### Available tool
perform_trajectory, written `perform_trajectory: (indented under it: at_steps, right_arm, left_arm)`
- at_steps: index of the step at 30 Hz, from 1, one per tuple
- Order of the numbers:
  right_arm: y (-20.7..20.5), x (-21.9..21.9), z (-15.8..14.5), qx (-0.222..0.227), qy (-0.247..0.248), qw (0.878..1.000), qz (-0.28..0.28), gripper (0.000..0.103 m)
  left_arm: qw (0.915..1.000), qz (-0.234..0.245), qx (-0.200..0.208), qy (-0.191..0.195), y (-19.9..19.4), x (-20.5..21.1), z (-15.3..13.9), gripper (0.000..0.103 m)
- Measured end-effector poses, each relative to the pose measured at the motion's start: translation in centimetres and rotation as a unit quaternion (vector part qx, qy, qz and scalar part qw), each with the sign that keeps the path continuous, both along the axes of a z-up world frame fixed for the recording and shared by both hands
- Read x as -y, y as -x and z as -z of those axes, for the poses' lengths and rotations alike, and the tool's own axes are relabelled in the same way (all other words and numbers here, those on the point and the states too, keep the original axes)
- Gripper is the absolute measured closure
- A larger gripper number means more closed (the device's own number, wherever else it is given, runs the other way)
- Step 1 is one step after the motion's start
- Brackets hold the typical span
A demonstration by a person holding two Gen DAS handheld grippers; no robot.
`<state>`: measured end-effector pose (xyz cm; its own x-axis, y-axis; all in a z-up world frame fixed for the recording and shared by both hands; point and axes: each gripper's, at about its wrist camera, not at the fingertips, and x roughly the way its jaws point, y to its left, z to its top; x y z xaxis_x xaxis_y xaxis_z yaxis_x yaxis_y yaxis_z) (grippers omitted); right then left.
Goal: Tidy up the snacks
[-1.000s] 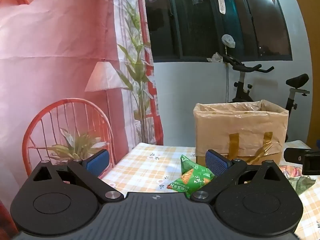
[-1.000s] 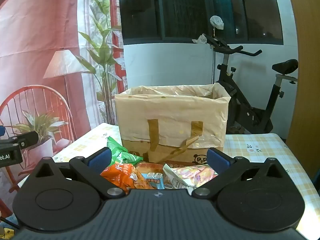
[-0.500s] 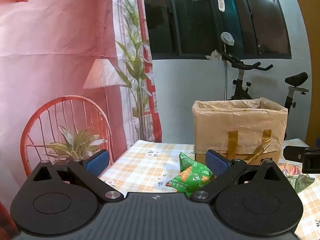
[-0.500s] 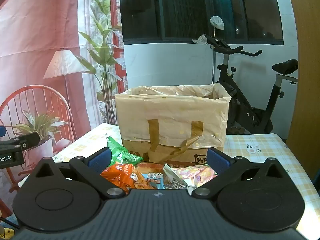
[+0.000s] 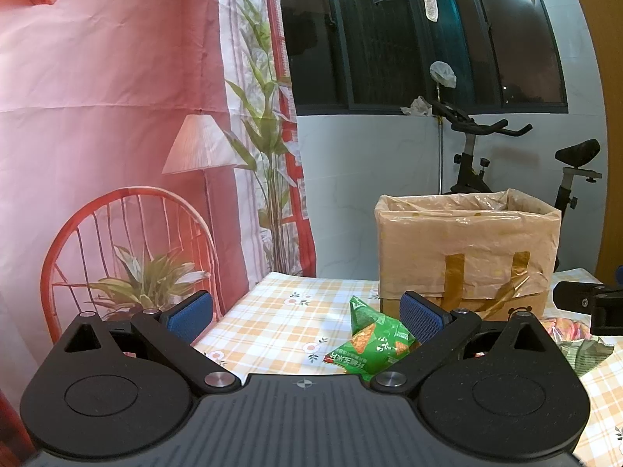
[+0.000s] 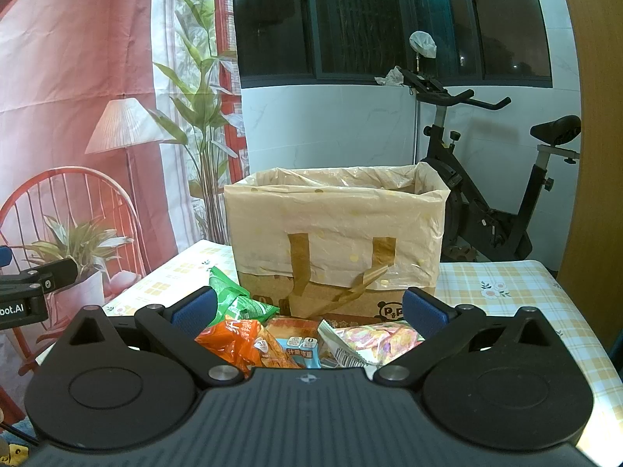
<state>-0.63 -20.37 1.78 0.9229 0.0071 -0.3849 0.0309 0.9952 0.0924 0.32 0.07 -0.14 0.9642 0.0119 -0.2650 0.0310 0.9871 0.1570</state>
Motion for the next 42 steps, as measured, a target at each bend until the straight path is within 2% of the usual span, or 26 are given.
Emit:
perform_trajectory:
  at_steps: [42]
  right_arm:
    - [0.04, -0.03, 0.02, 0.000, -0.002, 1.000, 0.000, 0.000]
  left_arm:
    - [1.0000, -0.001, -0.004, 0.000, 0.02, -0.05, 0.31, 0.000]
